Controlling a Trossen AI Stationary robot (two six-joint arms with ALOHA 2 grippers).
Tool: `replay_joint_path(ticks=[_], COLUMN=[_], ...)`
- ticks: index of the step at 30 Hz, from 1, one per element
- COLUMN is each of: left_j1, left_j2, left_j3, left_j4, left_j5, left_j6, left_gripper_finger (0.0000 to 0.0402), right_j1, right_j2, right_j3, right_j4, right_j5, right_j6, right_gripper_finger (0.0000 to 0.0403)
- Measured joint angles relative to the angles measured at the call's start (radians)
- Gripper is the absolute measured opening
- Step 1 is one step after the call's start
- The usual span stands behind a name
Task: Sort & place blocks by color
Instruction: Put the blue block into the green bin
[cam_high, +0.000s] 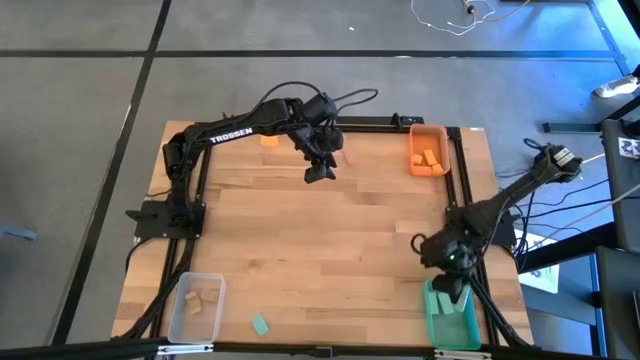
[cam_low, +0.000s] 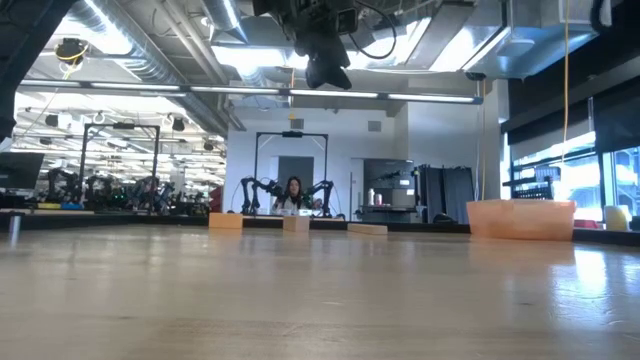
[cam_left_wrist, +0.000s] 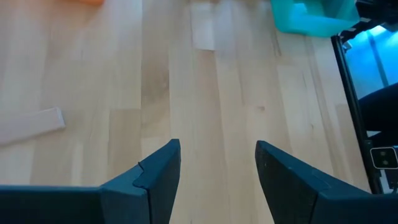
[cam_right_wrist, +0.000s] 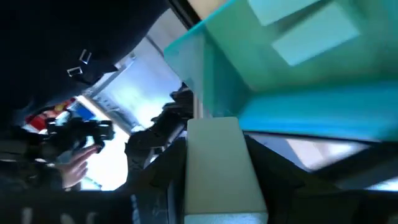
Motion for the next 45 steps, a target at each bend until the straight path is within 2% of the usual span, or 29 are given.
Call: replay_joint_path(ticks=[3,7,18,26,31,34,38,42,45], left_j1=[0.000,0.000,0.000,0.000,0.000,0.000,0.000,0.000,0.000], left_j2=[0.000,0.000,0.000,0.000,0.000,0.000,0.000,0.000,0.000], left_j3=[0.000,0.000,0.000,0.000,0.000,0.000,0.000,0.000,0.000], left_j4=[0.000,0.001,0.002,0.002,0.001,-0.016,-0.071,-0.157,-0.254], left_j5=[0.000,-0.004,-0.019,-0.019,-0.019,-0.022,-0.089,-0.159,-0.174], left_j6=[0.004,0.023,0.024,0.022,0.021,0.019,0.015,-0.019,-0.030], left_gripper_finger=[0.0198,0.0198,0.0198,0.0198,0.0198,0.0198,0.0198,0.0198,0.0198], right_j1=[0.047,0.092,0.106,0.106,0.106,0.106,0.106,0.105,0.105], right_j2=[0.030,0.071,0.140,0.140,0.140,0.131,0.102,0.076,0.062], right_j3=[-0.071,-0.139,-0.235,-0.235,-0.233,-0.192,-0.098,0.031,0.147], right_j4=[0.138,0.218,0.318,0.325,0.361,0.367,0.352,0.247,0.081], right_j5=[0.000,-0.001,0.008,0.032,-0.006,-0.031,0.009,0.117,0.227], right_j6=[0.090,0.155,0.155,0.160,0.179,0.179,0.178,0.179,0.162], right_gripper_finger=[0.0134,0.0134,0.0135,0.0193,0.0199,0.0198,0.0199,0.0199,0.0199])
